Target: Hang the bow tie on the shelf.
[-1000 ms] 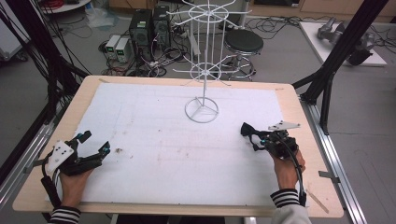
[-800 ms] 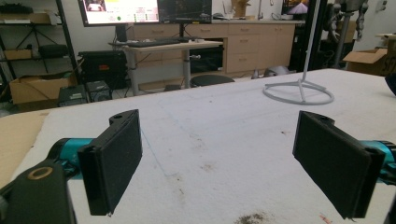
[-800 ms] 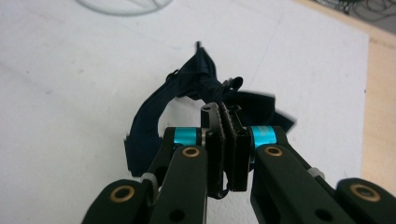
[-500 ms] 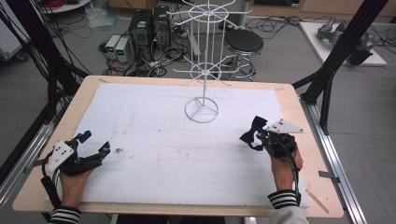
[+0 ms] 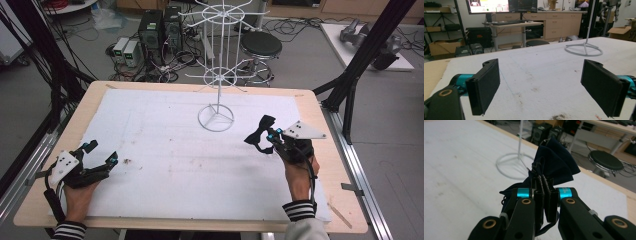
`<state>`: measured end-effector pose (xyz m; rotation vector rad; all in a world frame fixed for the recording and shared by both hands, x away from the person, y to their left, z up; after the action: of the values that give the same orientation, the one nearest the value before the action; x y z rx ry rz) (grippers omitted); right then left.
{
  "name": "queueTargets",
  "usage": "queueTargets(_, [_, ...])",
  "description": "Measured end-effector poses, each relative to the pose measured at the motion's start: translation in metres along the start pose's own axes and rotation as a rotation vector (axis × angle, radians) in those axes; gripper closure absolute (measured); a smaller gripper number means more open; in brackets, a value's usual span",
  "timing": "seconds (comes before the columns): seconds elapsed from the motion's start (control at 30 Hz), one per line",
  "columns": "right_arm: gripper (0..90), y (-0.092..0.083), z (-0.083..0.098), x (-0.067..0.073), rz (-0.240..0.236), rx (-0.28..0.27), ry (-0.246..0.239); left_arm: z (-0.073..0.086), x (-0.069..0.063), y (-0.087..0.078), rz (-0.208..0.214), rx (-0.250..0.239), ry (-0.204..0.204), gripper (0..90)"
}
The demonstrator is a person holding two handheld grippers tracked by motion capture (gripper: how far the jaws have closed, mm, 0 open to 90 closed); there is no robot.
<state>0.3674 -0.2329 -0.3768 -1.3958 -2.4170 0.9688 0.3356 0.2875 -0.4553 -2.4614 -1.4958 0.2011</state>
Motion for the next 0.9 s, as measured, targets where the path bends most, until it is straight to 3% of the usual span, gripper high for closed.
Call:
queueTargets(0.27, [88.1,-0.004,-0.023,0.01,-0.052,-0.08,-0.012,0.0,0.0,0.0,0.001,0.001,0.0,16.1])
queueTargets(0.57, [88.1,-0.006,-0.048,0.018,-0.137,-0.174,0.018,0.0,0.0,0.0,0.001,0.002,0.0,16.1])
queueTargets(0.9, [88.1,-0.009,-0.066,0.024,-0.155,-0.223,0.01,0.0,0.0,0.0,0.002,0.003,0.0,16.1])
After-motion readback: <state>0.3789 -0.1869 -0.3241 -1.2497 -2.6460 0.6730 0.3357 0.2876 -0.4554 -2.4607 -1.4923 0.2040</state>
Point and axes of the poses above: each handheld gripper's, and its own axes: y roughly forward along the jaws, z roughly out of its underside, x roughly to its left, the point moved 7 cm from there along y, roughly forward along the jaws, and after that the axes turned 15 degrees about x, right-handed, at the moved point
